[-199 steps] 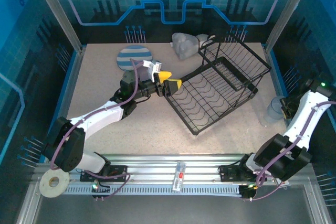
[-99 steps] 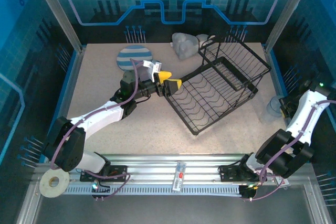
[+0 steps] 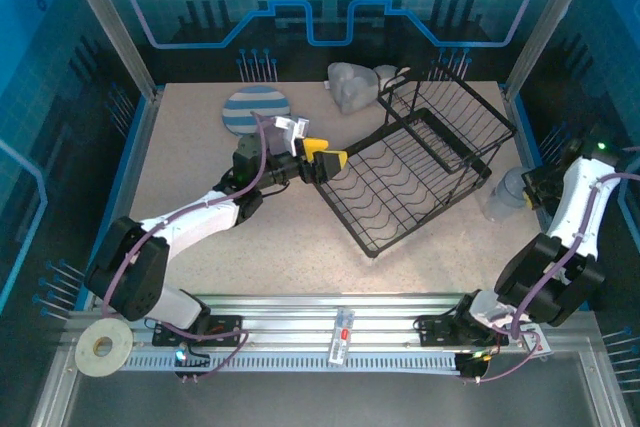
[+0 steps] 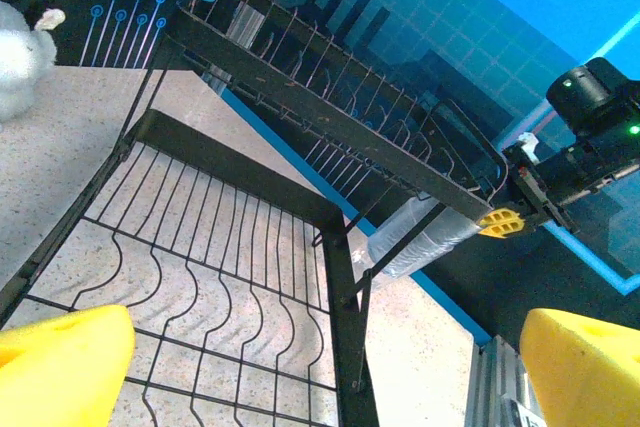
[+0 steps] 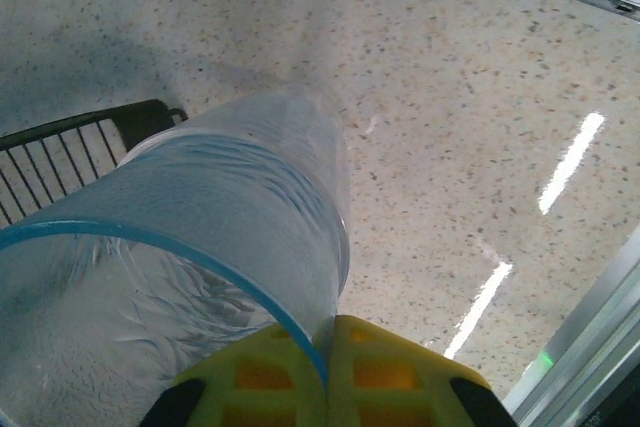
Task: Unload the mixed dishes from the dish rack
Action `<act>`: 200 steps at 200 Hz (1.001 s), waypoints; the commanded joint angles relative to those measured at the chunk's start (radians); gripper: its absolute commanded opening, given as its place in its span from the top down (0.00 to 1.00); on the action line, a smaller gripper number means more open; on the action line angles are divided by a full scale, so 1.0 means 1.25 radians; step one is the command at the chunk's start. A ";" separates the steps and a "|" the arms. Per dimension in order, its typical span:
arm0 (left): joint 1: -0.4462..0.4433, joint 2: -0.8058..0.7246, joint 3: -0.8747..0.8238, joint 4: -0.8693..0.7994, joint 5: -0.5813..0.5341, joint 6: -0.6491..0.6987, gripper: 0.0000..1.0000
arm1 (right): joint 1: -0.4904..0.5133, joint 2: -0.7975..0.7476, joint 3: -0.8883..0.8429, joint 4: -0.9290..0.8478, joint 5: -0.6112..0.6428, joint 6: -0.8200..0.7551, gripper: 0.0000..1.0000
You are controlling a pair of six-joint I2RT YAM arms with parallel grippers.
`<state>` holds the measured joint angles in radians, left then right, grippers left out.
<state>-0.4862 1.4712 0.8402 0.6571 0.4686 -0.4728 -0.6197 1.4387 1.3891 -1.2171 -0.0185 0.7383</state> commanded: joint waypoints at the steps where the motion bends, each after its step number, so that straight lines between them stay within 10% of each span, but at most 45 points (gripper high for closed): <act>1: 0.006 0.014 0.036 0.038 0.024 -0.021 0.01 | 0.025 0.018 0.034 -0.001 -0.019 0.015 1.00; 29: 0.006 0.020 0.043 0.044 0.027 -0.036 0.01 | 0.021 0.026 0.056 -0.010 0.000 0.004 0.99; 129: 0.007 0.019 0.064 0.004 0.039 -0.050 0.01 | 0.004 -0.003 0.105 -0.013 0.007 -0.036 0.44; 200: 0.003 0.018 0.109 -0.155 0.063 -0.024 0.01 | 0.051 -0.043 0.188 0.010 0.067 -0.048 0.32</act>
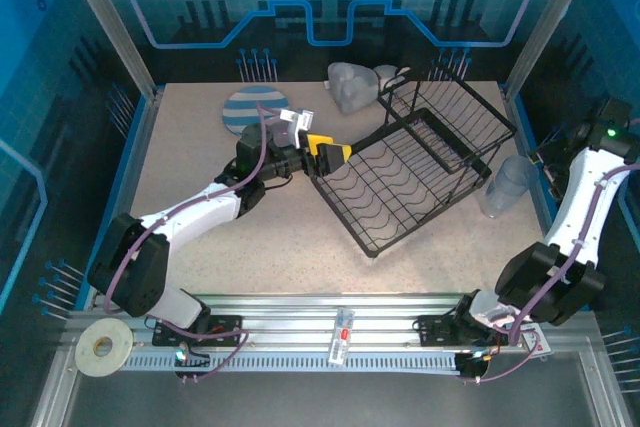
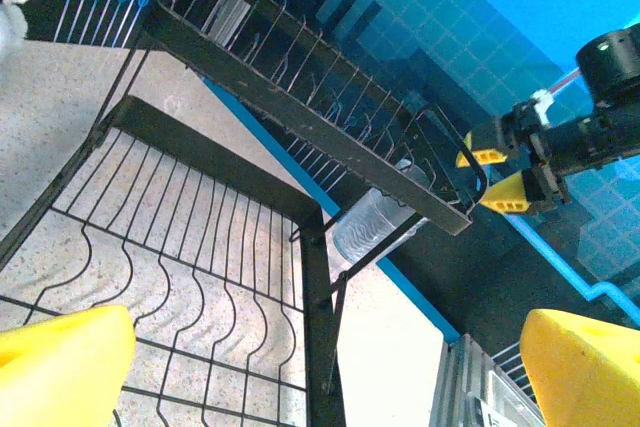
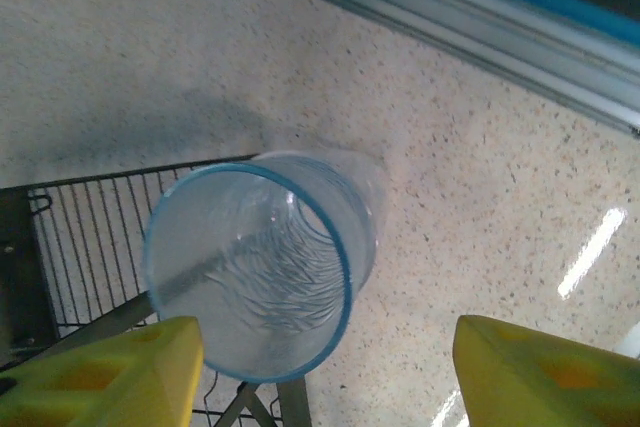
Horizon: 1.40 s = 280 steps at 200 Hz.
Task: Unload the mixed dishes from the dish rack
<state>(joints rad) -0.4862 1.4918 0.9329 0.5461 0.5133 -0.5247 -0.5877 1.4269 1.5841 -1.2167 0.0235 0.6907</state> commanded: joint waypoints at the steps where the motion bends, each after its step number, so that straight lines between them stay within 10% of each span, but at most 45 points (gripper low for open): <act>1: 0.003 0.002 0.035 -0.068 0.027 0.019 0.01 | 0.027 -0.034 0.032 0.012 0.034 -0.010 0.32; 137: -0.090 0.056 0.025 -0.284 0.030 0.121 0.01 | 0.333 -0.051 0.086 0.044 0.121 -0.085 0.45; 280: -0.092 0.131 0.038 -0.254 0.027 0.061 0.01 | 0.386 0.095 0.123 0.156 -0.018 -0.067 0.52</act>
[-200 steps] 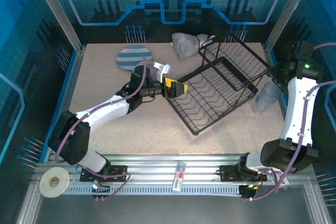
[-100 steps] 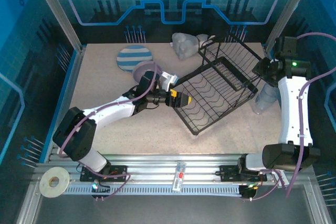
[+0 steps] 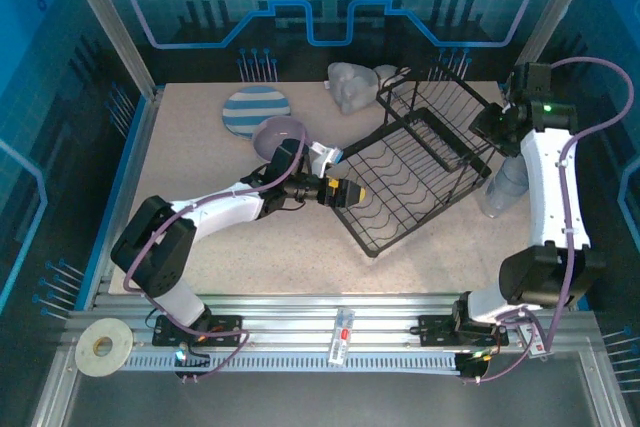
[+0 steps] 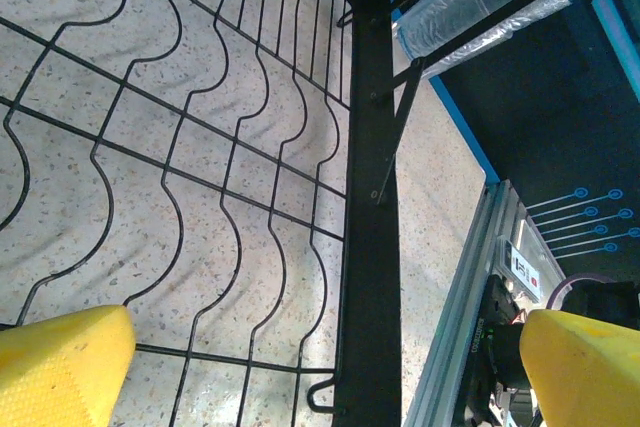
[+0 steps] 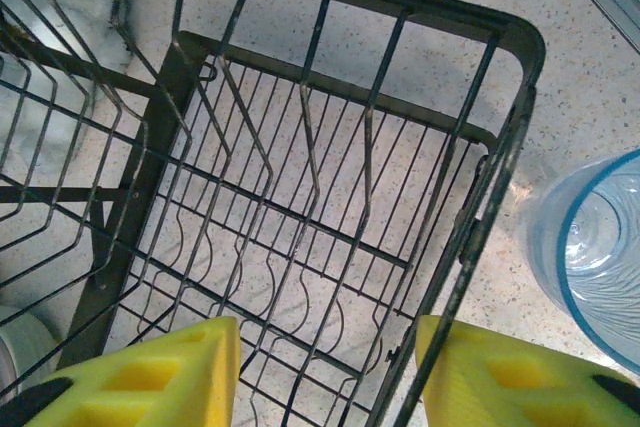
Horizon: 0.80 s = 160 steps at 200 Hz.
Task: Unload the mixed dishes from the dish rack
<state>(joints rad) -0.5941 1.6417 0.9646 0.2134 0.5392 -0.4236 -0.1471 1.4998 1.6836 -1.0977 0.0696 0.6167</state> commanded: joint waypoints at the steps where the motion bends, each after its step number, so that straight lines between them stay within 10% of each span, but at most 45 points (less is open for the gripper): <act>1: -0.006 0.011 0.013 0.013 0.005 -0.019 0.01 | 0.035 0.038 0.044 0.062 -0.056 -0.008 0.52; 160: -0.007 -0.049 0.016 0.016 -0.007 -0.034 0.01 | 0.103 0.260 0.225 0.246 -0.129 -0.124 0.46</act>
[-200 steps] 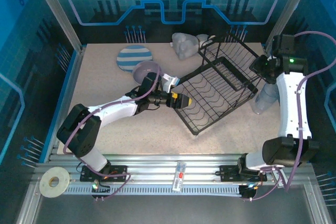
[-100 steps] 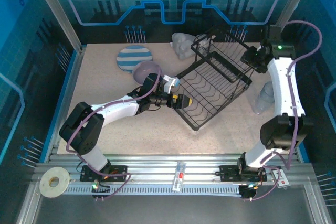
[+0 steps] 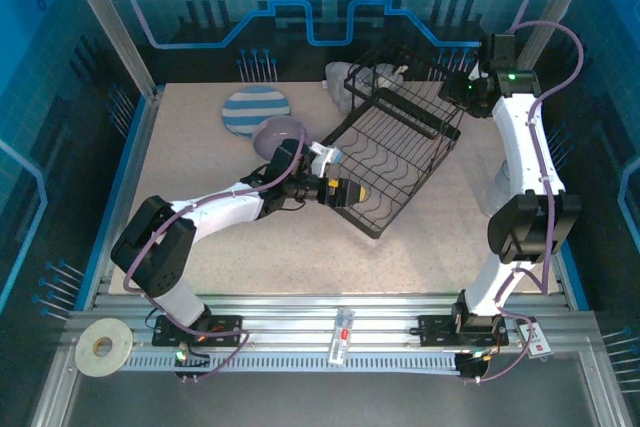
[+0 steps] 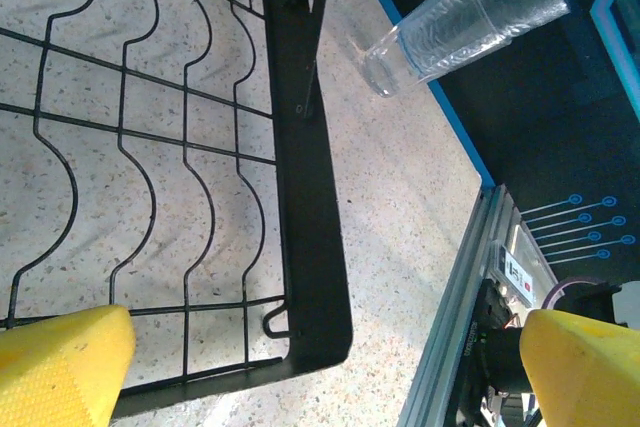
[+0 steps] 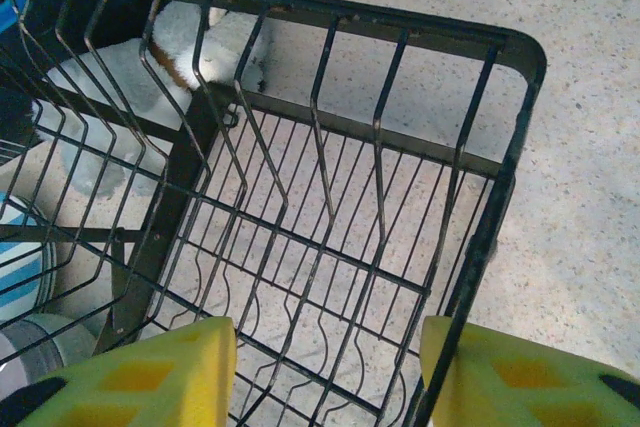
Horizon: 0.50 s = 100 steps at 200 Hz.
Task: Unload the mixed dishes from the dish rack
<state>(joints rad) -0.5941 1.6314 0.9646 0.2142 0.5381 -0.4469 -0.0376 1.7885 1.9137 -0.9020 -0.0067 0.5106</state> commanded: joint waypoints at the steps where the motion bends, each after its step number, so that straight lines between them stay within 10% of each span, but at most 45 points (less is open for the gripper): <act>1: -0.007 -0.041 0.016 0.016 -0.006 -0.016 0.01 | 0.015 0.029 0.041 0.090 -0.068 -0.040 0.46; 100: 0.005 -0.155 0.067 -0.030 -0.033 0.024 0.01 | -0.035 -0.189 -0.026 0.061 0.041 -0.043 0.00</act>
<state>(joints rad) -0.5938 1.5002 0.9974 0.2054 0.5209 -0.4438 -0.0673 1.7176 1.9392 -0.8700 0.0002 0.4664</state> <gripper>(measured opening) 0.992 0.996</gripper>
